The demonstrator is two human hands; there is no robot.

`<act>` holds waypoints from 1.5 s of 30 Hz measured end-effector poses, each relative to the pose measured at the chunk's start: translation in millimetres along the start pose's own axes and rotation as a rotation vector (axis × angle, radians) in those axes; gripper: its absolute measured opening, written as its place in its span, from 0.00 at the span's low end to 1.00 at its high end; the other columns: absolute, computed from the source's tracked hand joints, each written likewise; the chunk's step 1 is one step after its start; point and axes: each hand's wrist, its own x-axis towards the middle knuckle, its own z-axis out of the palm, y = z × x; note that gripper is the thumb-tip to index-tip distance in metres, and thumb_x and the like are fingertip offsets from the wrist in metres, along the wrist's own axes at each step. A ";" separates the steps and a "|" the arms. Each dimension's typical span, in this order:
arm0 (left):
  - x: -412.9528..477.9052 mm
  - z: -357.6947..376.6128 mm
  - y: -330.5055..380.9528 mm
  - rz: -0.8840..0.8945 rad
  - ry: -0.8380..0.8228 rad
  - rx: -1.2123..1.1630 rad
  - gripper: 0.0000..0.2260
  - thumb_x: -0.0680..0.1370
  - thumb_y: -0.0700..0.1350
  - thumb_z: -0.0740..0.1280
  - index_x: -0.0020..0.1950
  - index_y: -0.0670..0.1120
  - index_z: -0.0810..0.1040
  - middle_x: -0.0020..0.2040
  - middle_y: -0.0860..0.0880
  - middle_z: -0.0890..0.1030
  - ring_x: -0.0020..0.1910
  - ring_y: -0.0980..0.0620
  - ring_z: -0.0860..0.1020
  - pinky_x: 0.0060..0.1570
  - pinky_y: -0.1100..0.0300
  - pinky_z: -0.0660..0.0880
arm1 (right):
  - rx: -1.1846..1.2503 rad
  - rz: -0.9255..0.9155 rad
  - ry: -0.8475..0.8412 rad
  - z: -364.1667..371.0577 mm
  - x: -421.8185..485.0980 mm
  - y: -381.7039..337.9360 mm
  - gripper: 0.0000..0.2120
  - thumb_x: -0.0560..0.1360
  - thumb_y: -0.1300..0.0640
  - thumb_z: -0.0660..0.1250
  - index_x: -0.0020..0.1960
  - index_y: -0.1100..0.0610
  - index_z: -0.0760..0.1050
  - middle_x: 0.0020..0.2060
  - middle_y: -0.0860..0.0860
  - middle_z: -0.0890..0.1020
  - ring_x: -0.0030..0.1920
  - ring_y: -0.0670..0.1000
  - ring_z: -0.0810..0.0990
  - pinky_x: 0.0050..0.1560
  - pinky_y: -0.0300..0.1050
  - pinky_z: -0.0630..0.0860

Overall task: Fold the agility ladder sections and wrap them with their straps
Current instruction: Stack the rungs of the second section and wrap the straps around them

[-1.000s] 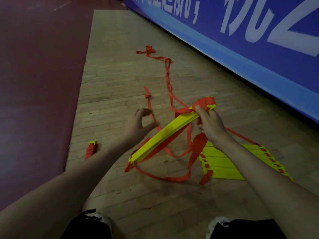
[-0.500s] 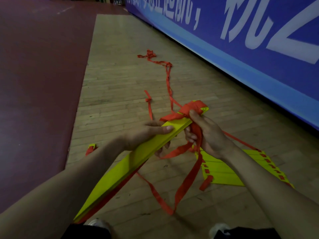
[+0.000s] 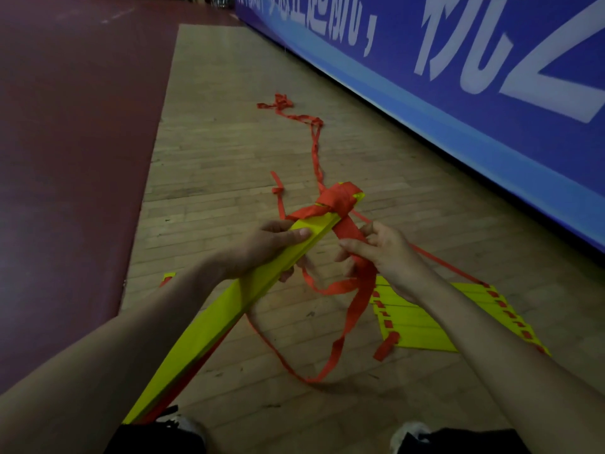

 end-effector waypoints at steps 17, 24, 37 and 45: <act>4.0 13.0 -12.4 0.094 0.243 0.662 0.12 0.81 0.49 0.62 0.58 0.41 0.73 0.40 0.45 0.78 0.27 0.54 0.75 0.26 0.65 0.72 | -0.297 0.013 0.058 13.6 1.3 11.0 0.15 0.76 0.58 0.69 0.35 0.67 0.75 0.16 0.49 0.71 0.14 0.45 0.67 0.16 0.34 0.64; 12.3 15.2 -33.4 0.440 0.492 1.342 0.26 0.78 0.62 0.46 0.63 0.50 0.73 0.49 0.47 0.80 0.42 0.41 0.81 0.31 0.53 0.74 | -0.339 0.023 0.289 20.9 10.8 10.8 0.41 0.75 0.32 0.55 0.45 0.74 0.76 0.18 0.50 0.67 0.18 0.45 0.65 0.24 0.43 0.62; 12.7 25.6 -30.1 0.245 0.277 0.655 0.15 0.75 0.58 0.67 0.59 0.56 0.78 0.49 0.55 0.81 0.49 0.55 0.80 0.47 0.60 0.75 | 0.192 0.123 0.300 28.2 12.2 8.8 0.15 0.78 0.55 0.66 0.35 0.56 0.67 0.16 0.47 0.60 0.14 0.43 0.59 0.18 0.32 0.54; -6.2 -15.2 -20.2 -0.193 -0.058 0.031 0.20 0.74 0.56 0.68 0.56 0.41 0.79 0.41 0.44 0.83 0.37 0.48 0.80 0.36 0.59 0.77 | 0.196 0.060 0.211 4.5 14.9 9.4 0.19 0.77 0.51 0.66 0.33 0.58 0.65 0.16 0.48 0.61 0.13 0.43 0.58 0.18 0.31 0.53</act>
